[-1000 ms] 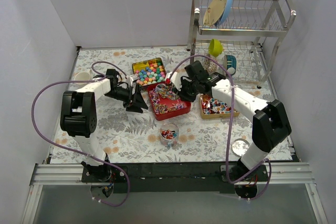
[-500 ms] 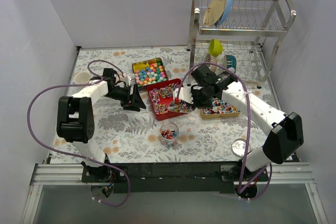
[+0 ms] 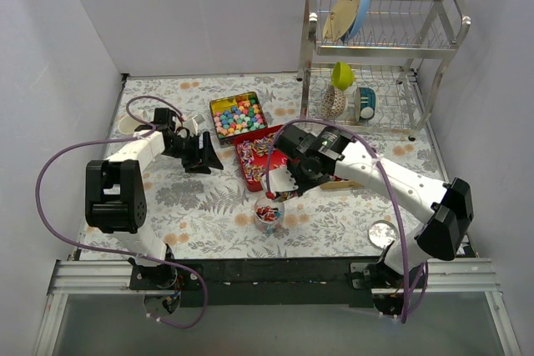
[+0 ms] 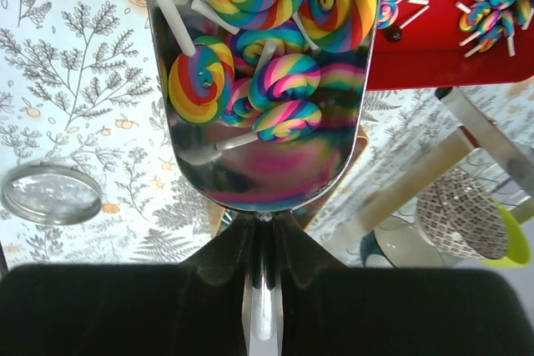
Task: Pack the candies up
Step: Place the fake candies in the packing bottle, then adjust the spatula, then scoop the fake candies from the storage box.
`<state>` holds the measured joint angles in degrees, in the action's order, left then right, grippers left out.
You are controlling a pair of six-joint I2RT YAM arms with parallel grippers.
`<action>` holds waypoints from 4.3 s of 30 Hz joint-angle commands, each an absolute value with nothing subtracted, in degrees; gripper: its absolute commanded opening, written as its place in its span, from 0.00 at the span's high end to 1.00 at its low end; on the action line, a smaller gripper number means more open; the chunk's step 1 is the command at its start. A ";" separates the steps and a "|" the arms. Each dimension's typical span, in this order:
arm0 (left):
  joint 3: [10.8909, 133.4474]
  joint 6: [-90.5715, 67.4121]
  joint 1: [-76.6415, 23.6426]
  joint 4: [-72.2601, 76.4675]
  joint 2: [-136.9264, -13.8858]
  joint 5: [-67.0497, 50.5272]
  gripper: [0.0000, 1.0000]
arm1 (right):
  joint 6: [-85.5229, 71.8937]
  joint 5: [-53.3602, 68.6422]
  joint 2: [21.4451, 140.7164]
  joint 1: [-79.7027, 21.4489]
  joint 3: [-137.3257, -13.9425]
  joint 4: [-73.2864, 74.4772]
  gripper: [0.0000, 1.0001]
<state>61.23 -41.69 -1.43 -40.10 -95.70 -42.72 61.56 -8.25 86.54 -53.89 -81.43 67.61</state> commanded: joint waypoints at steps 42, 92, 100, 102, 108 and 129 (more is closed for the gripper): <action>62.58 -46.84 -0.53 -36.39 -88.33 -43.95 0.38 | 63.64 -48.52 94.75 -75.50 -85.52 74.88 0.99; 38.51 -65.56 -5.62 -16.62 -75.05 -42.72 1.00 | 63.78 -14.59 111.08 -48.52 -113.37 69.16 0.99; 34.63 -68.73 -7.38 -9.23 -81.73 -41.84 1.00 | 78.21 -18.10 115.84 -46.76 -115.58 70.58 0.99; 35.15 -68.99 -8.00 -8.35 -84.71 -41.83 1.00 | 82.24 -19.85 116.37 -46.76 -114.53 69.70 0.99; 36.12 -70.49 -9.75 -4.75 -90.17 -42.71 1.00 | 89.29 -22.85 118.12 -46.84 -113.03 68.82 0.99; 39.28 -76.29 -14.77 7.21 -100.90 -47.55 1.00 | 98.88 -30.59 119.09 -49.21 -99.67 58.89 0.99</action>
